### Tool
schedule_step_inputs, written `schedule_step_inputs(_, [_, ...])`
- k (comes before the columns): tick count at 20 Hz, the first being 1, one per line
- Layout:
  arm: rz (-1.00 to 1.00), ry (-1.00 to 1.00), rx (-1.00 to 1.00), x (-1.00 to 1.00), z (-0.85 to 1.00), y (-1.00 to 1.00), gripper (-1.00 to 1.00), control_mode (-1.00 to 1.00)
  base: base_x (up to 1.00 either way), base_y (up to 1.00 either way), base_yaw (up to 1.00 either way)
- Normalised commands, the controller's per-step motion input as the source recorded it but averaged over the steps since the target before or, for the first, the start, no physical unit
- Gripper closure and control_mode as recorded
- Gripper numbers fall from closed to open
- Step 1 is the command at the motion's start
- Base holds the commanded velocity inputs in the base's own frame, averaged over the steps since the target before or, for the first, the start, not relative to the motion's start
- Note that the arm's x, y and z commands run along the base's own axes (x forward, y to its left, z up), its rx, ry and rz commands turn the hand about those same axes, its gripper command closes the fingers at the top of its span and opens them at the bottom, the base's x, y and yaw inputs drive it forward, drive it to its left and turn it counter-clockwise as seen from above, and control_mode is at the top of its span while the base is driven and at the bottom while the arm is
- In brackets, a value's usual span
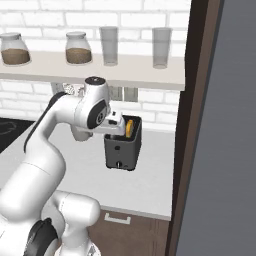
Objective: Start the toaster. Once the lever pops up, take the bread to the plate on the dining counter.
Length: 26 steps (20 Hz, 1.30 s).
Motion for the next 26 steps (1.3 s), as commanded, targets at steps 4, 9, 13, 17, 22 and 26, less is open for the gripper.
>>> schedule_step_inputs(4, [0.0,-0.03,0.0,0.16,-0.37,-0.21,1.0,-1.0,0.0,0.0,0.0])
schedule_step_inputs(9, [0.0,-0.01,0.0,0.34,-0.26,-0.13,1.0,-1.0,0.0,0.0,0.0])
schedule_step_inputs(13, [0.0,0.0,0.0,0.46,-0.23,-0.07,1.0,-1.0,0.0,0.0,0.0])
schedule_step_inputs(17, [0.0,0.0,0.0,0.38,-0.38,-0.19,1.0,-1.0,0.0,0.0,0.0])
schedule_step_inputs(22, [0.0,0.0,0.0,0.39,-0.3,-0.22,1.0,-1.0,0.0,0.0,0.0])
schedule_step_inputs(26, [0.0,0.0,0.0,0.35,-0.23,-0.06,1.0,-1.0,0.0,0.0,0.0])
